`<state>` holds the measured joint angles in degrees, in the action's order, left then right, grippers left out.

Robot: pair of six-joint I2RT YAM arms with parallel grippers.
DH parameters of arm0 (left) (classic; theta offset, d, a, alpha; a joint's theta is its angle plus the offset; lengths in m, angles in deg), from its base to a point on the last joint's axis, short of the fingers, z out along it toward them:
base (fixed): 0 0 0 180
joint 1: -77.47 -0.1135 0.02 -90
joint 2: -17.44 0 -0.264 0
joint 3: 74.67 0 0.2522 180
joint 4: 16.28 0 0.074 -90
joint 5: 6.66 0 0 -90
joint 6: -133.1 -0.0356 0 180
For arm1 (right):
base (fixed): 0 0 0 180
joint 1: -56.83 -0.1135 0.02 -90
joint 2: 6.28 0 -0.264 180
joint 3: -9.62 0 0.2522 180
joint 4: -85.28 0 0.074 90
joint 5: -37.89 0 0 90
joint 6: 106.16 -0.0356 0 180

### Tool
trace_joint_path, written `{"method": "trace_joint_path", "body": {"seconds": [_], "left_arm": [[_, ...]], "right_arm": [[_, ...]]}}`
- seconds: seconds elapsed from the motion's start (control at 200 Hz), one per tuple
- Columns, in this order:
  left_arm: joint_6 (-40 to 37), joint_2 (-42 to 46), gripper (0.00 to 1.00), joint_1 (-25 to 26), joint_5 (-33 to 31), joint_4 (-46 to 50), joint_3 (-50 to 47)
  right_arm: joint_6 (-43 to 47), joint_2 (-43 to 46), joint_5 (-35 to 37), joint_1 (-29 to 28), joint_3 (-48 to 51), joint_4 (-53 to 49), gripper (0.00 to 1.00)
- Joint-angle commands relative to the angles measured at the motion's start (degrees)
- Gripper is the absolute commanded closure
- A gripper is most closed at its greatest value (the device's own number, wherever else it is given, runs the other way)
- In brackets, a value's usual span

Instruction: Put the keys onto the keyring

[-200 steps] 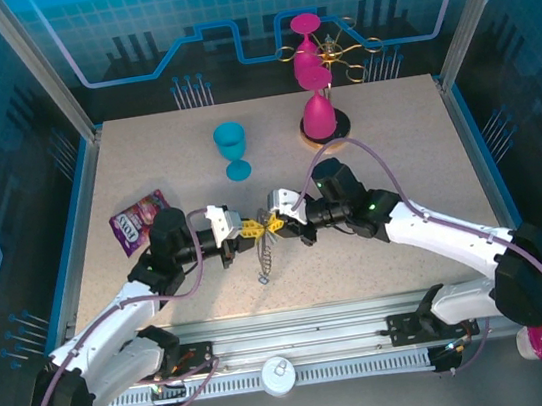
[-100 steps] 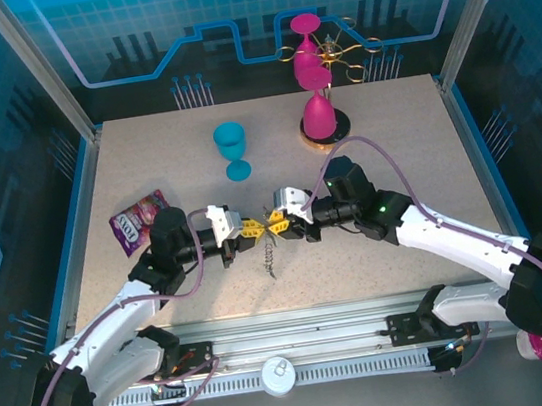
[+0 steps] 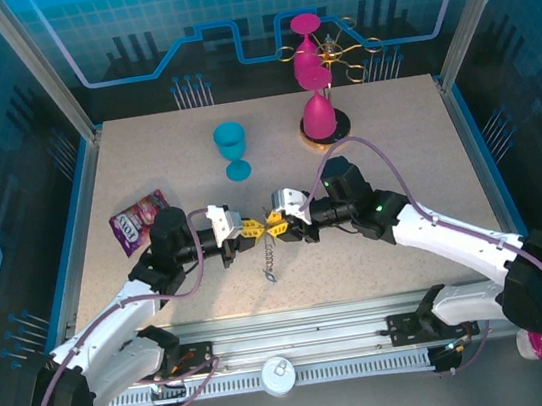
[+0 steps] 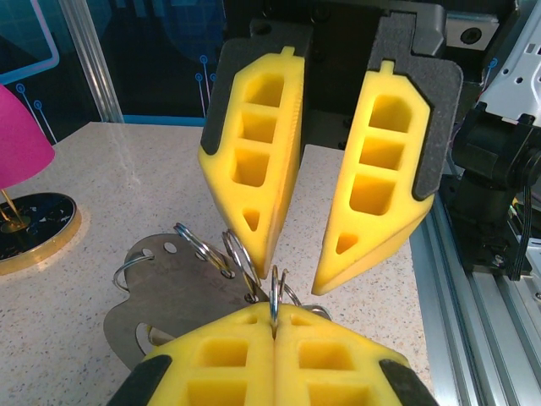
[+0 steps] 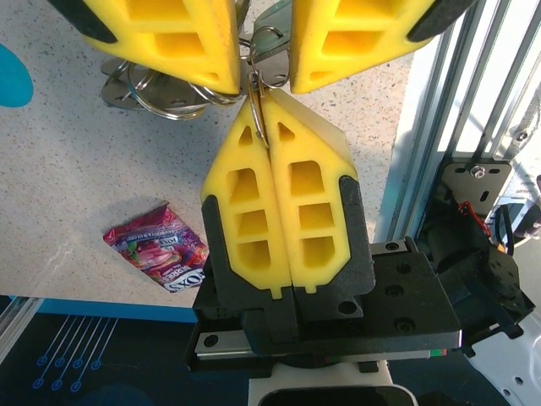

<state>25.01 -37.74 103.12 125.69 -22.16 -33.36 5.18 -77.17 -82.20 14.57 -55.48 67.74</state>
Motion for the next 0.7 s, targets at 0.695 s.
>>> {"method": "trace_joint_path", "body": {"seconds": [0.695], "left_arm": [[1.72, -0.46, 1.0, 0.1, 2.5, -4.23, 1.63]], "right_arm": [[1.31, -1.97, -2.7, -0.28, -1.0, 1.64, 1.0]]}}
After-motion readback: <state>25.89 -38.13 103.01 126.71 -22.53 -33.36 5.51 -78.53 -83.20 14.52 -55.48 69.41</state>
